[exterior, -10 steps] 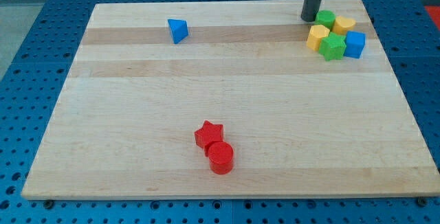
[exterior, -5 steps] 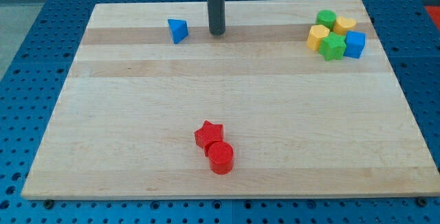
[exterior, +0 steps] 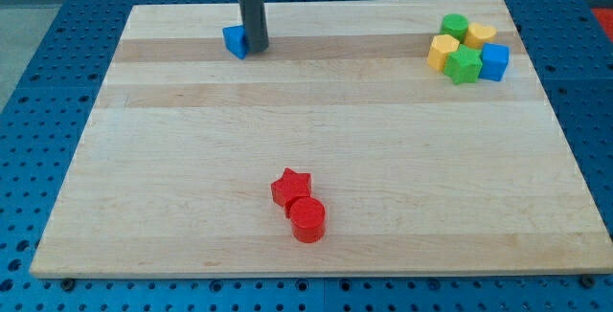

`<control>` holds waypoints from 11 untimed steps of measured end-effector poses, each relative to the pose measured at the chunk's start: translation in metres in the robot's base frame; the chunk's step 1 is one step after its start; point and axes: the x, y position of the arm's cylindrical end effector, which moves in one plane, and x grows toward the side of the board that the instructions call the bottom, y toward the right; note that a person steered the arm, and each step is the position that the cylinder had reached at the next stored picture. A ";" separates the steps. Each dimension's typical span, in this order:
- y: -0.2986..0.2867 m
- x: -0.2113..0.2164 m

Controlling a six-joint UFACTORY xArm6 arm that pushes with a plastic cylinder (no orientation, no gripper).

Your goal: Place the blue triangle towards the top left corner

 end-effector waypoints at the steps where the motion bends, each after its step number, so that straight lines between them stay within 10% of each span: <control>1: -0.021 -0.004; 7: -0.108 -0.019; 11: 0.127 -0.051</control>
